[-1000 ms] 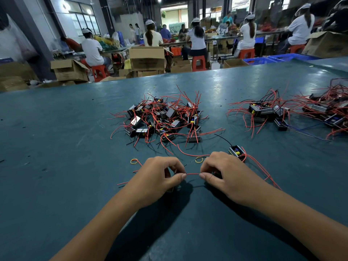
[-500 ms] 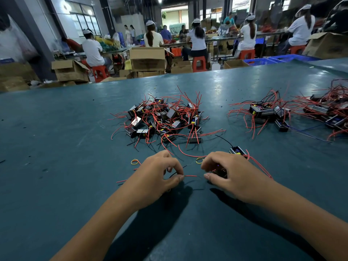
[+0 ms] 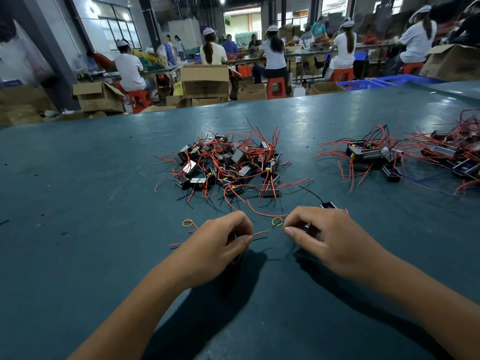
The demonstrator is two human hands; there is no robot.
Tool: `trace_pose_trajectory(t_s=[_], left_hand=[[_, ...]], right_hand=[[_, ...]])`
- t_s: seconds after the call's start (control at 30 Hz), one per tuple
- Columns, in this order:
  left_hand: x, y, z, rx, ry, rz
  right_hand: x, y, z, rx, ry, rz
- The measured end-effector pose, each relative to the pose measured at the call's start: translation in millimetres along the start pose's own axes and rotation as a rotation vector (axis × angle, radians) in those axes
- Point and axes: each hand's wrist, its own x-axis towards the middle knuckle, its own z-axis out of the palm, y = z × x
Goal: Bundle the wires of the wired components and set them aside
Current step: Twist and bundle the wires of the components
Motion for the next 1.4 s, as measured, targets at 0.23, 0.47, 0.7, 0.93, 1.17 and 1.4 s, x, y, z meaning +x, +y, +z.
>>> trace_pose_trajectory(t_s=[0.23,0.47,0.7,0.93,1.17,1.4], left_hand=[[1,2,1,-0.095,-0.01,-0.01],[0,6,-4,-0.095,-0.045,-0.022],[-2,6,-8,-0.108,-0.084,-0.01],[0,9,3,-0.146,0.022,0.041],[3,9,14,-0.242,0.096,0.031],[3,9,18,-0.217,0.147,0.008]], right_hand=[[-1,-5,10,0.141,0.09,0.093],[1,-6,18,0.215,0.13,0.164],[4,-10,20,0.143,0.167,0.16],[4,-10,23,0.137,0.152,0.138],[4,-6,26,0.21,0.131,0.13],[3,-3,30,0.367,0.119,0.165]])
